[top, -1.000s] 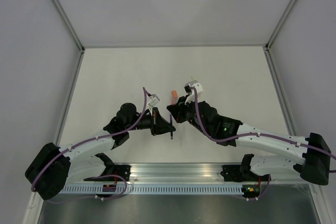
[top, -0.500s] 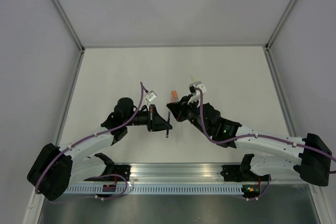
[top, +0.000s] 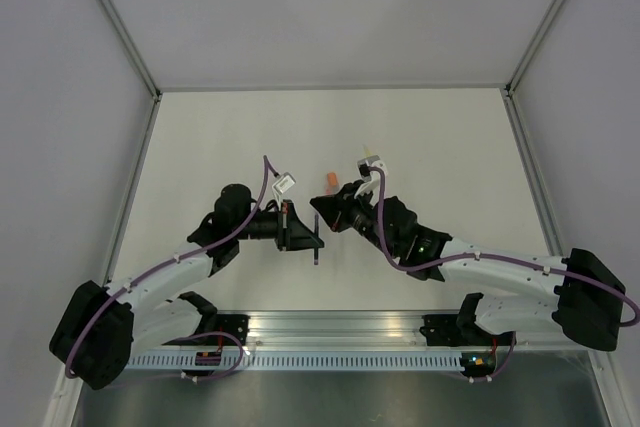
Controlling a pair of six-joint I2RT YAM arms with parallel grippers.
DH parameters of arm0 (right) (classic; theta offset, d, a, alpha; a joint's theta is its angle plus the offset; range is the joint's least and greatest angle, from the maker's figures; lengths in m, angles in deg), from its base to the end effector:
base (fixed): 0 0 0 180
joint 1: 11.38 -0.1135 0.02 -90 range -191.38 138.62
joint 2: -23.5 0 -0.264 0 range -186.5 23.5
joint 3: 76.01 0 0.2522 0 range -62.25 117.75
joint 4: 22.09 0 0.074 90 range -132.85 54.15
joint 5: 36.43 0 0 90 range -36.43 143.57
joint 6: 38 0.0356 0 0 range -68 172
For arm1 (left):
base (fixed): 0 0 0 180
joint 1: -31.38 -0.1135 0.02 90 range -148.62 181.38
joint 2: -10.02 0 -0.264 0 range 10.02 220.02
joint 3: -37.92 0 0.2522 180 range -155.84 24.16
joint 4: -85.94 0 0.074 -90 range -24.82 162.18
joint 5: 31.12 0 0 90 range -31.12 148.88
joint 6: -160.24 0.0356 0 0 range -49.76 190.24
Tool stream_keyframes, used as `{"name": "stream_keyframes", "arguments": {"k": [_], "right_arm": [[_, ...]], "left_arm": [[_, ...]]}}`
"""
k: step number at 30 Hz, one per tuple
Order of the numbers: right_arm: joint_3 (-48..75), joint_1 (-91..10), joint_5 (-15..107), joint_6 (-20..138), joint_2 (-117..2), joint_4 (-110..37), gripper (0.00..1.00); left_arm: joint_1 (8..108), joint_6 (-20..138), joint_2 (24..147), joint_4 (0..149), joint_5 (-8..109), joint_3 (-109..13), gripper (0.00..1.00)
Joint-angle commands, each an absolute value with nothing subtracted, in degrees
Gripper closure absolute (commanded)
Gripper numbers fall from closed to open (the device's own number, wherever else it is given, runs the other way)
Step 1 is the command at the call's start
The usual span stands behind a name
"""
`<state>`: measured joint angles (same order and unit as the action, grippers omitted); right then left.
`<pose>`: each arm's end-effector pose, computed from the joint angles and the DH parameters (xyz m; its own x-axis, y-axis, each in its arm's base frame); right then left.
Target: Insert the pens into the pen caps
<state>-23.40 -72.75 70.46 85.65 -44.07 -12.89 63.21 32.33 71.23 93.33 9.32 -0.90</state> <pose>0.1387 0.2324 0.2816 -0.4287 0.3213 -0.8444 -0.5572 0.6417 0.5270 0.1725 -0.1390 0.2237 -0.7675 0.0073 -0.6411 0.6276 0.2128 -0.7489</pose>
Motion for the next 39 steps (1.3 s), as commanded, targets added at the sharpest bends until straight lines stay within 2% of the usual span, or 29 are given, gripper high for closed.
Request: {"name": "stream_keyframes", "arguments": {"k": [1,8,17,20,29,34,35,36,39], "right_arm": [[-26.65,-75.81,55.68,89.79,-47.16,-21.09,1.00],[-25.69,-76.25,60.69,90.24,-47.78,-24.77,1.00],[-19.98,-79.32,73.33,93.39,-52.69,-32.51,1.00],[-19.01,-80.11,74.05,94.81,-54.19,-31.90,1.00],[-14.28,-80.20,83.36,92.97,-50.34,-32.95,1.00],[-11.19,-79.59,87.76,87.70,-48.22,-34.45,0.84],[-10.75,-79.59,88.54,87.08,-47.44,-34.45,0.79],[-10.57,-79.41,88.64,85.59,-46.99,-34.45,0.70],[-10.48,-79.15,88.38,83.74,-44.80,-33.92,0.61]], "left_arm": [[59.59,34.10,67.86,98.65,24.76,-8.18,0.98],[59.59,37.81,67.68,89.24,34.08,-10.38,0.98],[59.59,39.91,70.05,82.82,39.71,-13.28,0.98],[59.59,40.53,70.84,82.20,40.68,-13.46,0.98],[59.68,40.01,71.28,86.94,29.98,-11.62,0.98],[59.68,38.42,70.67,88.26,26.45,-9.16,0.98],[59.68,38.42,70.06,88.44,26.10,-8.72,0.98],[59.68,38.51,69.70,88.53,26.01,-8.19,0.98],[59.68,38.25,68.39,89.23,25.13,-6.61,0.98]]}}
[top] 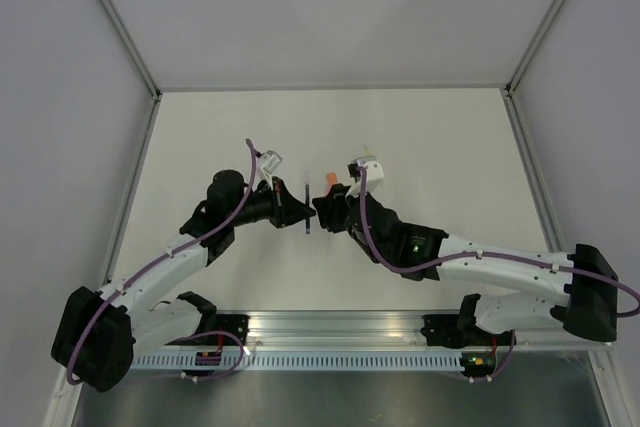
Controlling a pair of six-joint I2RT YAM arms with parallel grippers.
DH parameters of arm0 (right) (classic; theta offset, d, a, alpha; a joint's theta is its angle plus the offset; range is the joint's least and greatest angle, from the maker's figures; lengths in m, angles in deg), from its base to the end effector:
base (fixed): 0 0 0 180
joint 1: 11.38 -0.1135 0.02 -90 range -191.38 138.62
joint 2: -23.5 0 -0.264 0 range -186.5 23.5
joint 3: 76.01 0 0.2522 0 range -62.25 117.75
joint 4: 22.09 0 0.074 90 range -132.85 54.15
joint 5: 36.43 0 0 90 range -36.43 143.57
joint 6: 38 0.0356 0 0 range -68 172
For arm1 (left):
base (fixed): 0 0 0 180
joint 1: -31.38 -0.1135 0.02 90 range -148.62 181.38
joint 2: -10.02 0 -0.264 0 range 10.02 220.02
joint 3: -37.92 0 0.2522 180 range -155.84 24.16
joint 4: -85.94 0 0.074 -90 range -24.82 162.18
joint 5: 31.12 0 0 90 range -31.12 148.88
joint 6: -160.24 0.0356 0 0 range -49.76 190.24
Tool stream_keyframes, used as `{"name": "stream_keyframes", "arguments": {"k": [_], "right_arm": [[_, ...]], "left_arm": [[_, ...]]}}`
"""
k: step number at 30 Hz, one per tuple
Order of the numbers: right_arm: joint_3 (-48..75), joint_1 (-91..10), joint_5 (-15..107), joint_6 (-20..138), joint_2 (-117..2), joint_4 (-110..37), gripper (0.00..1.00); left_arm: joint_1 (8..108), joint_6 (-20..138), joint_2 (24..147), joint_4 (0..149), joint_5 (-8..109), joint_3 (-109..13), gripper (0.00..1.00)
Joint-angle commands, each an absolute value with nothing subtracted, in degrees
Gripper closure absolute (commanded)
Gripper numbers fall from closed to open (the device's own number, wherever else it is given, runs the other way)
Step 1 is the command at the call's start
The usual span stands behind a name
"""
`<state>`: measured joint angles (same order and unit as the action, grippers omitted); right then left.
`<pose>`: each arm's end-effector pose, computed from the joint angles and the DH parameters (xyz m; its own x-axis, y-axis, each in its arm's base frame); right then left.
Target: Insert the pens into the pen caps
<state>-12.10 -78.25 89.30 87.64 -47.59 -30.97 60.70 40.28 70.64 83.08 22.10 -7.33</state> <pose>0.1305 0.2526 0.3033 -0.3949 0.2798 -0.8751 -0.3642 0.8268 0.4287 0.1910 -0.1317 0.2446 -0.6798 -0.0770 -0.7293 0.6332 0.4403 -0.6366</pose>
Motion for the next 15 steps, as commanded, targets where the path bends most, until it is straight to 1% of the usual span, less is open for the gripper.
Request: {"name": "stream_keyframes", "arguments": {"k": [1,5,6,8,9,15], "right_arm": [[-10.48,-79.06,88.03,82.51,-43.49,-34.09,0.59],[-11.70,-79.06,84.78,80.48,-39.96,-34.89,0.52],[-12.49,-79.06,82.08,80.05,-39.09,-34.19,0.51],[-15.03,-79.06,78.55,78.30,-36.97,-33.22,0.50],[-15.92,-79.15,74.79,77.67,-36.53,-32.78,0.51],[-18.48,-79.06,67.64,75.48,-36.26,-32.25,0.50]], "left_arm": [[59.68,38.07,67.94,89.32,24.95,-6.00,0.98],[59.68,37.98,65.49,89.23,24.51,-5.02,0.98],[59.68,37.63,64.52,89.32,24.51,-4.76,0.98],[59.68,36.67,63.64,90.11,23.47,-4.58,0.98],[59.68,35.36,63.11,90.72,22.67,-4.41,0.98],[59.68,29.12,58.80,95.20,19.15,-3.97,0.98]]}}
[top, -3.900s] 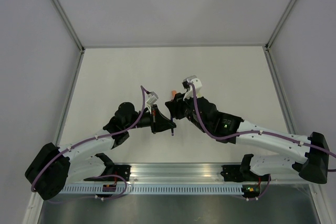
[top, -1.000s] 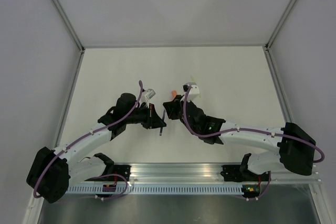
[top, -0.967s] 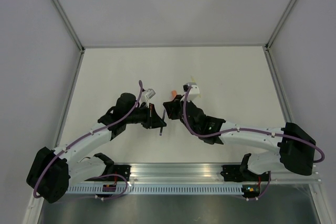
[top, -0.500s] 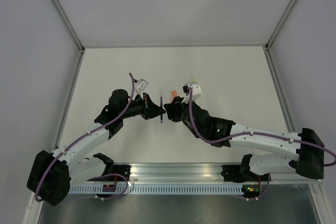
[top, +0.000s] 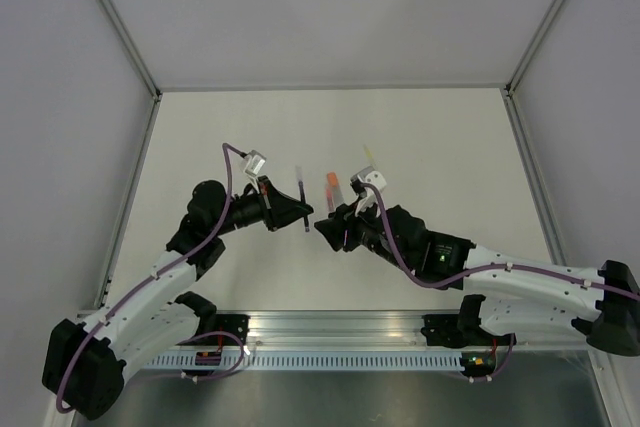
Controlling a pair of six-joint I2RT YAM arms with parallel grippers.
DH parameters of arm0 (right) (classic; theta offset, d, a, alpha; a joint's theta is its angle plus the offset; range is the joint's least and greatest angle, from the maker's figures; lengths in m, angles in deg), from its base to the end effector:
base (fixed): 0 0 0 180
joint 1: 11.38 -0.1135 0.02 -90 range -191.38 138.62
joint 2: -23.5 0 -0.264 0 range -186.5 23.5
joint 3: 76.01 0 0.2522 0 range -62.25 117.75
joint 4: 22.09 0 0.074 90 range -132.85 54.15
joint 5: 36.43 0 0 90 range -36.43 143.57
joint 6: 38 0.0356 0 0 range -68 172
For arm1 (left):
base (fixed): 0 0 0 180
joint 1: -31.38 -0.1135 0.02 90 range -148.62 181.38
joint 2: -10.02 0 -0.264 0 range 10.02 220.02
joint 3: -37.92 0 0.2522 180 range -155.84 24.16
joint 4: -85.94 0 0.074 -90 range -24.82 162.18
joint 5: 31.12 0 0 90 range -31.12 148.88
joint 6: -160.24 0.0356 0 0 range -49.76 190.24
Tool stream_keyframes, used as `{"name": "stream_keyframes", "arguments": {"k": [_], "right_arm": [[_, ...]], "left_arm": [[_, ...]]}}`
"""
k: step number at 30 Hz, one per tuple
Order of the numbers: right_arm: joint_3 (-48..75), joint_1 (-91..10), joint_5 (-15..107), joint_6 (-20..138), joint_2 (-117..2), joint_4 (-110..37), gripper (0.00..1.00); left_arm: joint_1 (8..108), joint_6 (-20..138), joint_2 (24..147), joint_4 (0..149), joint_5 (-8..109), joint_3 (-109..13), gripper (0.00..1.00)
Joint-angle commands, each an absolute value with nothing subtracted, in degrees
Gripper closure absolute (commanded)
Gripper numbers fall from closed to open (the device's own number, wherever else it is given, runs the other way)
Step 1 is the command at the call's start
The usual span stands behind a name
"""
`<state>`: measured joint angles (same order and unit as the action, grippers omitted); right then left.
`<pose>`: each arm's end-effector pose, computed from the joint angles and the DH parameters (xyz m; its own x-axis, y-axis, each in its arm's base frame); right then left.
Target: Insert the pens into the pen caps
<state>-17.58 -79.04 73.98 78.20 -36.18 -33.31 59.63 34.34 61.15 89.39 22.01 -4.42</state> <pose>0.1041 0.2207 0.3127 -0.3992 0.1171 -0.9093 -0.6254 0.6904 0.3635 0.1710 -0.1161 0.2710 -0.5970 -0.2117 -0.7738 0.6849 0.3676 -0.6291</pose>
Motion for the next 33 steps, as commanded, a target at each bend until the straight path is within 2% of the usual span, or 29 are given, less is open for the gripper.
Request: {"name": "stream_keyframes", "arguments": {"k": [1,13,27,30,31,32,33], "right_arm": [[-18.48,-79.06,66.42,75.38,-36.70,-31.99,0.50],[-16.99,-79.15,59.72,75.91,-42.85,-25.05,0.51],[-14.08,-79.06,64.91,76.26,-46.64,-23.37,0.60],[-14.08,-79.15,65.44,76.44,-46.55,-23.20,0.72],[-14.00,-79.15,65.44,76.52,-46.64,-23.28,0.78],[-13.91,-79.15,65.18,76.53,-46.72,-23.55,0.89],[-13.65,-79.15,65.00,76.70,-46.99,-23.81,0.93]], "left_arm": [[59.68,28.50,58.36,95.56,18.89,-3.97,0.98],[59.68,26.56,54.41,96.00,18.36,-2.83,0.98],[59.68,26.47,53.18,96.88,17.57,-0.80,0.98],[59.68,26.73,52.82,96.53,17.83,-0.80,0.98],[59.68,26.73,52.74,96.44,17.74,-0.72,0.98],[59.68,26.64,52.56,96.44,17.66,-0.89,0.97],[59.68,26.64,52.56,96.44,17.66,-0.98,0.94]]}}
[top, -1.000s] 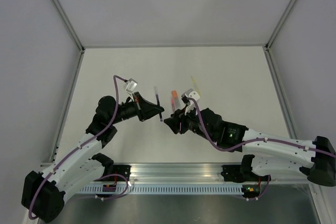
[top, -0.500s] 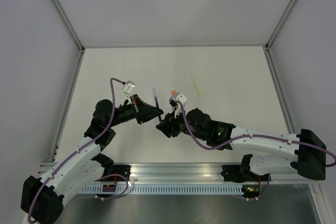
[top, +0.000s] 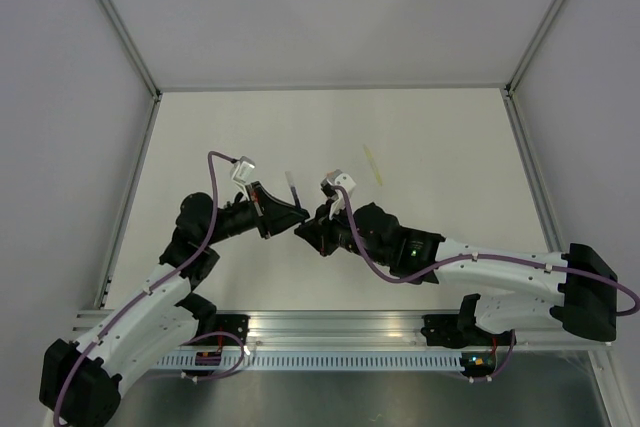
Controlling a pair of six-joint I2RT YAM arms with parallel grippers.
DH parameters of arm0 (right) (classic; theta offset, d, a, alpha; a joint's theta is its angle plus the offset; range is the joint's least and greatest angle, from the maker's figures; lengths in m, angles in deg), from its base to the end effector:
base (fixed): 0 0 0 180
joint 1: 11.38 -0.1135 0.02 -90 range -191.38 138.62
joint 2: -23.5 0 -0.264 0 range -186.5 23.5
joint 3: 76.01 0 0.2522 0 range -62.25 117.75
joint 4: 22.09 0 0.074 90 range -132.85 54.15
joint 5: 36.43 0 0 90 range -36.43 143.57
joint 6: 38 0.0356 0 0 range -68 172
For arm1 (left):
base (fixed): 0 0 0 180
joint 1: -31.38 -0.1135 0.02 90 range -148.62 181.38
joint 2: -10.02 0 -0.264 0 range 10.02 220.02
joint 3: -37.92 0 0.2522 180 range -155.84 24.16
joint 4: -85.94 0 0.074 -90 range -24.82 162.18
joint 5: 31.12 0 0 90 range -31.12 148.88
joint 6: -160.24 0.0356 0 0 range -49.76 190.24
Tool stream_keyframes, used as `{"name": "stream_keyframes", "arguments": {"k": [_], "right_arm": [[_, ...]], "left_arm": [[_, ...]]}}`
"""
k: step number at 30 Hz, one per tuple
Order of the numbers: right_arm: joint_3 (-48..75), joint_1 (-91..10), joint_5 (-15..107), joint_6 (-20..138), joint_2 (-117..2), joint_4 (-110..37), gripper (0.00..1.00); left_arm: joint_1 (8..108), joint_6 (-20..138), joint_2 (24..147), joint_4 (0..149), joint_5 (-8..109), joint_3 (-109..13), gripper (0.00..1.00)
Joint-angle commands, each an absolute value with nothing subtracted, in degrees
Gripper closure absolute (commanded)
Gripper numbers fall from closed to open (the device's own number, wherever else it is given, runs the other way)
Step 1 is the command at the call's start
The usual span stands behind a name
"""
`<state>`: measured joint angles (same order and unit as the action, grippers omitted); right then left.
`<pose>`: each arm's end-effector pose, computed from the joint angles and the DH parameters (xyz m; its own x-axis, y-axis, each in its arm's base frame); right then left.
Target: Insert the pens into the pen caps
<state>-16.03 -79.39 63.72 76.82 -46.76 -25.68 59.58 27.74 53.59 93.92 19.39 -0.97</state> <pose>0.1125 0.2618 0.2908 -0.4377 0.0196 -0.8989 -0.7326 0.5718 0.3692 0.1492 -0.1057 0.2807 -0.5870 -0.2769 -0.7608 0.7157 0.2619 -0.6475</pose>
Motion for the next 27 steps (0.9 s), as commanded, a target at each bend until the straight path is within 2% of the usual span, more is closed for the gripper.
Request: {"name": "stream_keyframes", "arguments": {"k": [1,2,6,9,11,16,19,22,23,24,27], "right_arm": [[-13.56,-79.15,64.74,76.79,-47.07,-24.07,0.96],[-13.56,-79.15,64.30,76.79,-47.16,-24.42,1.00],[-14.34,-79.15,63.51,77.32,-46.64,-24.52,1.00],[-14.96,-79.15,63.33,77.67,-46.02,-24.69,1.00],[-15.14,-79.23,63.24,77.76,-45.76,-24.69,1.00],[-15.23,-79.15,62.45,77.84,-46.11,-24.60,1.00],[-15.23,-79.15,62.36,77.84,-46.46,-24.60,1.00],[-15.23,-79.15,62.27,77.84,-46.64,-24.60,1.00],[-15.31,-79.15,62.27,77.76,-46.64,-24.60,1.00],[-15.14,-79.15,62.27,77.67,-46.64,-24.69,0.98],[-14.53,-79.15,63.15,77.32,-46.55,-25.22,0.82]], "left_arm": [[59.68,26.56,52.47,96.35,17.66,-1.15,0.91],[59.68,26.47,52.38,96.35,17.83,-1.42,0.88],[59.68,26.82,52.47,94.69,18.88,-2.82,0.69],[59.68,27.35,52.56,93.37,20.11,-4.14,0.61],[59.68,27.43,52.73,92.75,20.99,-5.02,0.57],[59.68,26.91,54.05,92.40,22.14,-6.34,0.57],[59.68,27.17,55.10,91.96,22.05,-6.69,0.62],[59.68,27.17,55.11,92.04,22.05,-6.17,0.81],[59.68,27.26,54.93,92.04,22.05,-6.08,0.93],[59.68,27.26,54.85,92.22,21.79,-5.90,0.97],[59.68,27.26,54.06,92.31,21.44,-5.46,0.98]]}}
